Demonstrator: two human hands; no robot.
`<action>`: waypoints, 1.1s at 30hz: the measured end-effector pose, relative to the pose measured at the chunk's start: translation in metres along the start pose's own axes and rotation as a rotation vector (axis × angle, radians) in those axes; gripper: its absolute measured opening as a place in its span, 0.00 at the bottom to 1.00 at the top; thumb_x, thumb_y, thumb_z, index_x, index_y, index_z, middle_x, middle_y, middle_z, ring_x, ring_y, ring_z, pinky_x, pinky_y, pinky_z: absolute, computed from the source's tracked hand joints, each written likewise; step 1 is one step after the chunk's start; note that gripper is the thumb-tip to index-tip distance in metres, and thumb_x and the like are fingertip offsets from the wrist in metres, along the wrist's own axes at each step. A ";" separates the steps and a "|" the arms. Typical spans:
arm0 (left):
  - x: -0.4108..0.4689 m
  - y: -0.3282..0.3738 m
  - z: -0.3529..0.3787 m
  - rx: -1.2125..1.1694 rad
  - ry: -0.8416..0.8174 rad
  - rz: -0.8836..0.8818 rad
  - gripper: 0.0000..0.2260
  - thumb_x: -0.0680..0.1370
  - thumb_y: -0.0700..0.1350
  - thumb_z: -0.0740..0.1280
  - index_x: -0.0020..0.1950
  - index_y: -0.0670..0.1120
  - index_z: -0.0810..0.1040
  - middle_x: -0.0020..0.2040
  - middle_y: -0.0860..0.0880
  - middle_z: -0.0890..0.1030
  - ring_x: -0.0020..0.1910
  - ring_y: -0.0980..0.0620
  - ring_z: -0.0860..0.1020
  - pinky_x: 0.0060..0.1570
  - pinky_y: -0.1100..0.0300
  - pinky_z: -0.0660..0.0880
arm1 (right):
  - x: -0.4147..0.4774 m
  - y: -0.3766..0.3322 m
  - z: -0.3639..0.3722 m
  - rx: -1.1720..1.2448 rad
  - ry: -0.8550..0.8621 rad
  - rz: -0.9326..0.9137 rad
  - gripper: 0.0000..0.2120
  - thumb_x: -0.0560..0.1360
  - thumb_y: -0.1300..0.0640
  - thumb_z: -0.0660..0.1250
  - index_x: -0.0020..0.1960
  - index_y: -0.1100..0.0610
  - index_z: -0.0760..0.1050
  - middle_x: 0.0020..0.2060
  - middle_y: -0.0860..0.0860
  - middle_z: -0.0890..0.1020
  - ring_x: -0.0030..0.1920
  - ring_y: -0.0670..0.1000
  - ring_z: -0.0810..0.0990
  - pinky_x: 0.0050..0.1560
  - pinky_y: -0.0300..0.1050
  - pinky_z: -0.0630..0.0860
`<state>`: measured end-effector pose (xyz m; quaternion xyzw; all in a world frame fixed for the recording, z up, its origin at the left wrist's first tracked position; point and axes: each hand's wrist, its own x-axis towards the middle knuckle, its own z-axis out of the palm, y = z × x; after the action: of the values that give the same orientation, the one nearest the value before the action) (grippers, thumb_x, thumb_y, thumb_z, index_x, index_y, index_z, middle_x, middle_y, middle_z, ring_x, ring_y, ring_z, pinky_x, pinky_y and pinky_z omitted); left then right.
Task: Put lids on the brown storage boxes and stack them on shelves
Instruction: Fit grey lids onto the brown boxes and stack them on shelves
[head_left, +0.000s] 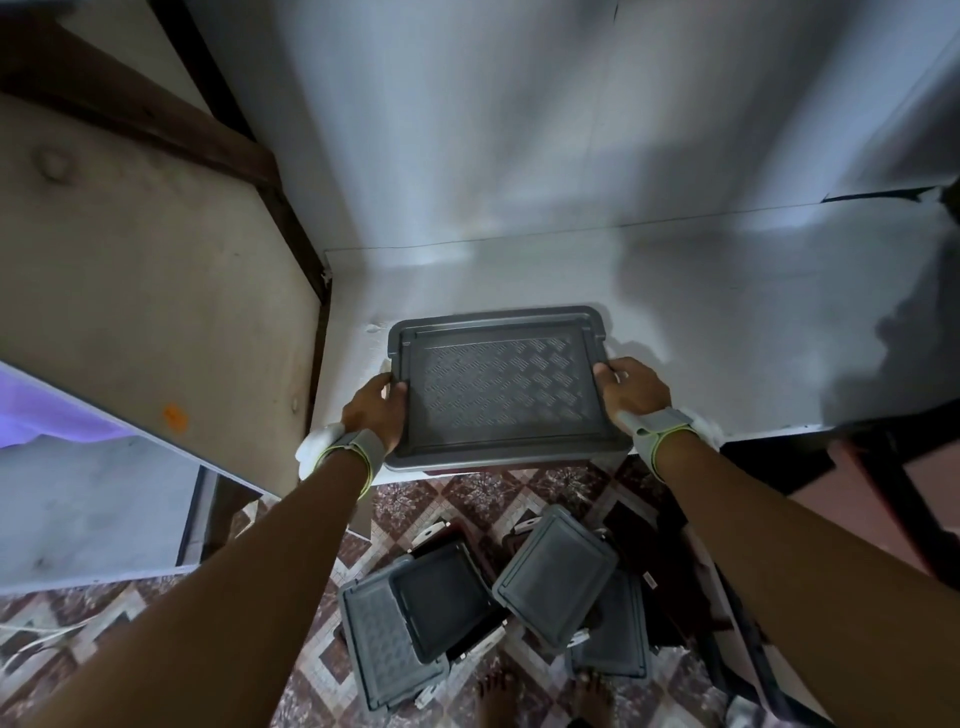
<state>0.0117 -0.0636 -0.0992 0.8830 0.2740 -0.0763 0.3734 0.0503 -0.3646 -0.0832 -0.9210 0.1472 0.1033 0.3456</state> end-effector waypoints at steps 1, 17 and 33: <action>-0.004 0.000 0.001 0.001 0.005 -0.008 0.20 0.83 0.54 0.59 0.74 0.49 0.71 0.71 0.41 0.75 0.68 0.36 0.72 0.68 0.51 0.68 | 0.000 -0.001 0.000 -0.008 -0.009 0.002 0.19 0.82 0.47 0.58 0.64 0.58 0.75 0.63 0.59 0.78 0.62 0.63 0.75 0.62 0.49 0.71; -0.022 -0.009 -0.005 0.107 0.051 -0.159 0.25 0.80 0.60 0.62 0.60 0.38 0.79 0.57 0.37 0.82 0.56 0.34 0.79 0.54 0.50 0.75 | -0.011 0.003 0.011 -0.034 -0.031 0.181 0.25 0.80 0.44 0.59 0.62 0.66 0.73 0.57 0.63 0.80 0.56 0.65 0.79 0.53 0.51 0.74; -0.037 -0.001 0.000 0.041 0.217 -0.119 0.19 0.82 0.58 0.59 0.61 0.46 0.77 0.58 0.38 0.81 0.57 0.34 0.78 0.56 0.49 0.75 | -0.021 0.002 0.025 -0.020 0.206 0.043 0.16 0.83 0.49 0.54 0.57 0.62 0.68 0.47 0.65 0.80 0.48 0.67 0.79 0.41 0.48 0.67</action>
<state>-0.0201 -0.0787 -0.0868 0.8757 0.3631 -0.0080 0.3182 0.0280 -0.3454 -0.0964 -0.9268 0.2005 0.0169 0.3171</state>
